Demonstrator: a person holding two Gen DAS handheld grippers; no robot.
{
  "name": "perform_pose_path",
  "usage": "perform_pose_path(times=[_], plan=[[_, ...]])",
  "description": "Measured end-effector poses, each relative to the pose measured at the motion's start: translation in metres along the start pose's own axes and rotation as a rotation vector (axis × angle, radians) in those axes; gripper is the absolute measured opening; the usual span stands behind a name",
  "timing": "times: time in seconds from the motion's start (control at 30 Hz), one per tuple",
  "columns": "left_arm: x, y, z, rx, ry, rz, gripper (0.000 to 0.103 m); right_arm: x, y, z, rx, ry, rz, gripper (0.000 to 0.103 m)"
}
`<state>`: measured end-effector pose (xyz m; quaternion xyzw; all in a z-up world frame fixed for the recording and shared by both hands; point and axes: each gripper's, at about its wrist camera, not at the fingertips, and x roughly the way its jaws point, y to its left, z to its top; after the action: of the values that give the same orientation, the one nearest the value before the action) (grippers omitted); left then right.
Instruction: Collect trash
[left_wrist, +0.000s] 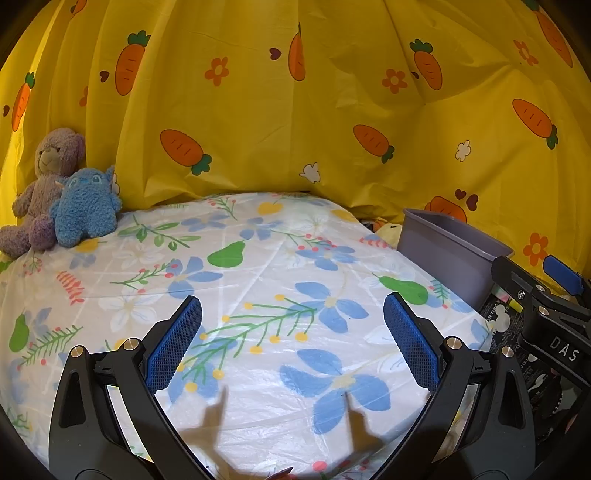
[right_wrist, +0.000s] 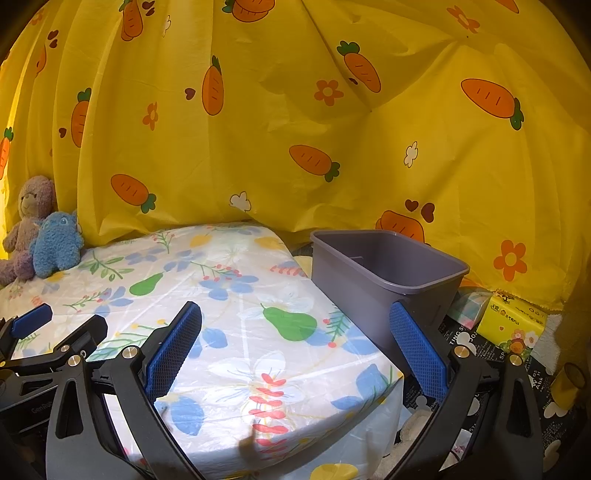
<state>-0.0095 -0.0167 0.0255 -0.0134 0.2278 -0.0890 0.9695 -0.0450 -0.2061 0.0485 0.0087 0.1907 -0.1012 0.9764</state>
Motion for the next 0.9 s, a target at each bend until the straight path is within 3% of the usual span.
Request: perform_pose_path(times=[0.9], plan=[[-0.0007,0.0005,0.0006,0.000,-0.001,-0.001,0.097,-0.0003,0.0020,0.0003,0.000,0.001,-0.003,0.098]])
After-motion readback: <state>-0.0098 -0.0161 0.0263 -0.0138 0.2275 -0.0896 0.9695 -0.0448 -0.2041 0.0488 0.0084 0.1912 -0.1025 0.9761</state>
